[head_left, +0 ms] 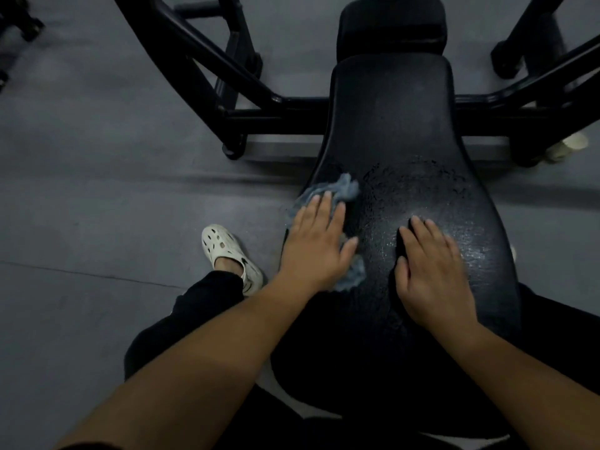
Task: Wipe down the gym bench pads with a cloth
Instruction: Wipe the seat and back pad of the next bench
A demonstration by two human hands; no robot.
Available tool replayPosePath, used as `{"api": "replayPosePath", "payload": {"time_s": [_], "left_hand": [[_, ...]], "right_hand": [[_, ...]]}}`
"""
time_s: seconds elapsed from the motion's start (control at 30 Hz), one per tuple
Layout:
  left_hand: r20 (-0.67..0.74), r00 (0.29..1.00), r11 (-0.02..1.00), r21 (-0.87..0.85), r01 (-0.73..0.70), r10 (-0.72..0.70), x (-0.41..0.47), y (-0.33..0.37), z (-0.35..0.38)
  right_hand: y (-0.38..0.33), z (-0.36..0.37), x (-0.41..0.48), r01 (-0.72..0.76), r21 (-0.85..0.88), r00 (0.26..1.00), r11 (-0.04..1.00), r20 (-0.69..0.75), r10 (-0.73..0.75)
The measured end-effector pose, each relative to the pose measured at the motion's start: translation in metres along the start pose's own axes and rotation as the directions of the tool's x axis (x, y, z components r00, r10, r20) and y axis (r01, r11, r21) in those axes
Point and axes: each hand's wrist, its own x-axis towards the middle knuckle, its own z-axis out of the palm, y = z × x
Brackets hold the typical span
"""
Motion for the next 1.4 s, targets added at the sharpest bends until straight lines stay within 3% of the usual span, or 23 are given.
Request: {"api": "replayPosePath", "payload": {"time_s": [0.07, 0.17, 0.23, 0.27, 0.33, 0.43, 0.5, 0.57, 0.67, 0.77, 0.9, 0.97, 1.03, 1.1, 1.13, 1.2, 1.23, 1.3, 1.4], "left_hand": [[0.01, 1.0, 0.999, -0.025, 0.021, -0.02, 0.003, 0.026, 0.003], [0.038, 0.93, 0.93, 0.025, -0.368, 0.367, -0.047, 0.019, 0.007], [0.02, 0.873, 0.869, 0.081, -0.488, 0.488, -0.059, -0.02, 0.005], [-0.014, 0.897, 0.894, 0.097, -0.438, 0.441, -0.051, -0.038, 0.005], [-0.019, 0.977, 0.974, 0.078, -0.212, 0.214, -0.017, -0.054, -0.001], [-0.012, 1.0, 1.0, 0.008, 0.017, -0.017, 0.037, -0.012, -0.006], [0.002, 1.0, 1.0, -0.016, -0.02, 0.02, 0.046, 0.033, -0.003], [0.036, 0.968, 0.969, -0.04, -0.245, 0.247, 0.026, 0.051, 0.001], [0.048, 0.888, 0.888, 0.012, -0.459, 0.458, -0.007, 0.01, 0.003], [-0.004, 0.939, 0.936, 0.077, -0.342, 0.344, 0.024, -0.033, -0.002], [-0.016, 1.0, 1.0, -0.009, -0.025, 0.025, 0.075, 0.023, -0.002], [0.004, 0.999, 0.996, -0.076, -0.049, 0.049, 0.069, 0.041, -0.002], [0.048, 0.983, 0.979, -0.111, -0.173, 0.18, 0.039, 0.035, -0.003], [0.072, 0.944, 0.917, -0.271, -0.293, 0.323, 0.007, 0.022, -0.01], [0.063, 0.939, 0.874, -0.391, -0.288, 0.338, -0.004, 0.016, -0.015], [-0.042, 0.98, 0.828, -0.529, -0.186, 0.194, -0.015, 0.005, -0.022], [-0.091, 0.993, 0.84, -0.53, -0.115, 0.079, -0.015, 0.001, -0.022], [-0.092, 0.993, 0.889, -0.458, 0.02, -0.07, -0.013, -0.008, -0.017], [-0.054, 0.996, 0.933, -0.357, 0.049, -0.073, -0.015, -0.018, -0.004]], "right_hand": [[0.0, 0.002, -0.001, -0.004, 0.004, 1.0, 1.0, -0.004, 0.004], [0.001, 0.0, -0.003, 0.0, 0.02, 1.0, 1.0, -0.018, 0.0], [0.0, -0.001, -0.002, 0.002, 0.015, 1.0, 1.0, -0.021, -0.001], [-0.001, -0.001, -0.003, -0.001, 0.008, 1.0, 1.0, -0.011, 0.001], [-0.002, -0.001, -0.002, -0.006, -0.003, 1.0, 1.0, -0.001, 0.006], [0.0, 0.001, -0.003, -0.006, -0.011, 1.0, 1.0, 0.009, 0.006], [0.0, 0.001, -0.003, -0.007, -0.01, 1.0, 1.0, 0.002, 0.007], [0.001, 0.0, -0.001, -0.004, -0.001, 1.0, 1.0, 0.005, 0.004], [0.001, -0.001, -0.001, -0.005, 0.003, 1.0, 1.0, 0.004, 0.005], [0.001, 0.0, 0.0, -0.011, 0.016, 1.0, 1.0, 0.002, 0.011], [0.003, 0.002, -0.002, -0.018, 0.01, 1.0, 1.0, 0.022, 0.018], [0.002, 0.002, 0.0, -0.021, 0.015, 0.999, 1.0, 0.03, 0.021], [0.002, 0.002, -0.001, -0.009, 0.051, 0.999, 0.999, 0.032, 0.007], [0.004, 0.0, 0.001, -0.049, 0.18, 0.999, 0.982, -0.006, 0.051], [0.003, -0.005, 0.004, -0.114, 0.295, 0.992, 0.949, -0.011, 0.123], [-0.003, -0.016, 0.017, -0.219, 0.479, 0.968, 0.85, -0.003, 0.252], [-0.011, -0.02, 0.027, -0.225, 0.481, 0.967, 0.848, 0.0, 0.256], [-0.037, -0.021, 0.048, -0.12, 0.339, 0.993, 0.933, 0.024, 0.119], [-0.079, -0.005, 0.054, 0.09, 0.136, 0.986, 0.987, 0.129, -0.107]]}}
